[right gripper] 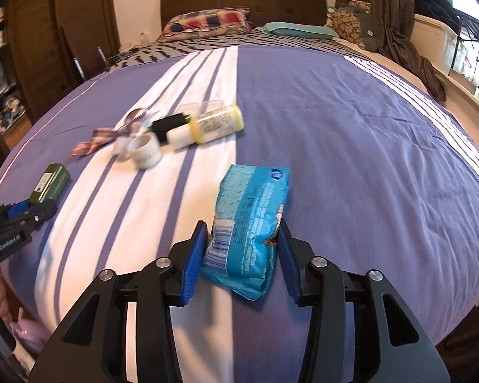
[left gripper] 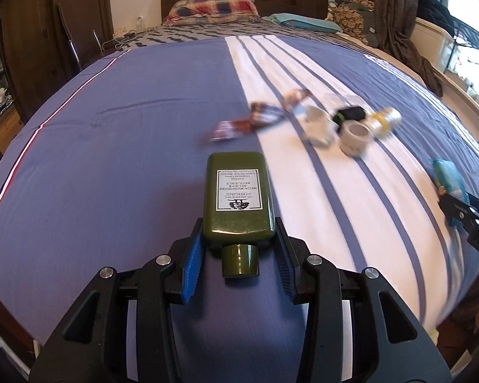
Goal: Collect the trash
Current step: 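Carry the green bottle and snack packet down over the black bin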
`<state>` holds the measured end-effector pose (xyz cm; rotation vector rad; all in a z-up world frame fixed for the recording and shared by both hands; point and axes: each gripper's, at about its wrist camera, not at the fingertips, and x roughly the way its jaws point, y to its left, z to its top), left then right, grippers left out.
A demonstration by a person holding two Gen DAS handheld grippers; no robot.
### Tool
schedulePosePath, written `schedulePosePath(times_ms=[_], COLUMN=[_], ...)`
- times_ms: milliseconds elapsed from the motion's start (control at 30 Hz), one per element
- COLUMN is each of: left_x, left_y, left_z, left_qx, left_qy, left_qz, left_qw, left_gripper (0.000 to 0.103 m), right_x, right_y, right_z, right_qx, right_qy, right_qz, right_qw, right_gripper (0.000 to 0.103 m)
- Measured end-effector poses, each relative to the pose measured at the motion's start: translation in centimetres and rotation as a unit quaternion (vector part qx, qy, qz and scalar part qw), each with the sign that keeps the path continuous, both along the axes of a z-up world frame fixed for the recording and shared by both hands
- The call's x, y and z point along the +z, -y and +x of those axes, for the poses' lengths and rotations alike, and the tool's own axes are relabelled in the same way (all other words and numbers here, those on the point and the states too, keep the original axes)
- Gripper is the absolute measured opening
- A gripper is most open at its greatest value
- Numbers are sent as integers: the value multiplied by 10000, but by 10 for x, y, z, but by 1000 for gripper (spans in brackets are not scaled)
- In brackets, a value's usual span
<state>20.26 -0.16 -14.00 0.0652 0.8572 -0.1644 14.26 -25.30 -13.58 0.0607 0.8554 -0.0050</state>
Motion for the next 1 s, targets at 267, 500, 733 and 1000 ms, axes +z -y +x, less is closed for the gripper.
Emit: schedulePosePath(times_ms=[267,500,733,1000], left_x=[0,1,-3,-22], left_y=[16,28,36,41], left_z=[-61,-110,-149,-183], left_qx=[-220,-472,-663,-873], left_qy=[66,159,186,-18], left_qz=[-108,-227,-330,-397], left_qw=[9997,9985,9971,9954], left_gripper=[39,39,39,39], right_x=[0,1,1,-16], right_y=[-6,-8,-9,-19], right_z=[-39,-82,-126,-159], right_qx=[198,333,483,703], right_qy=[2,75,166,-32], right_qz=[88,164,349,441], right_qw=[9998,9993,9981,9965], right_gripper=[34,31,31,31])
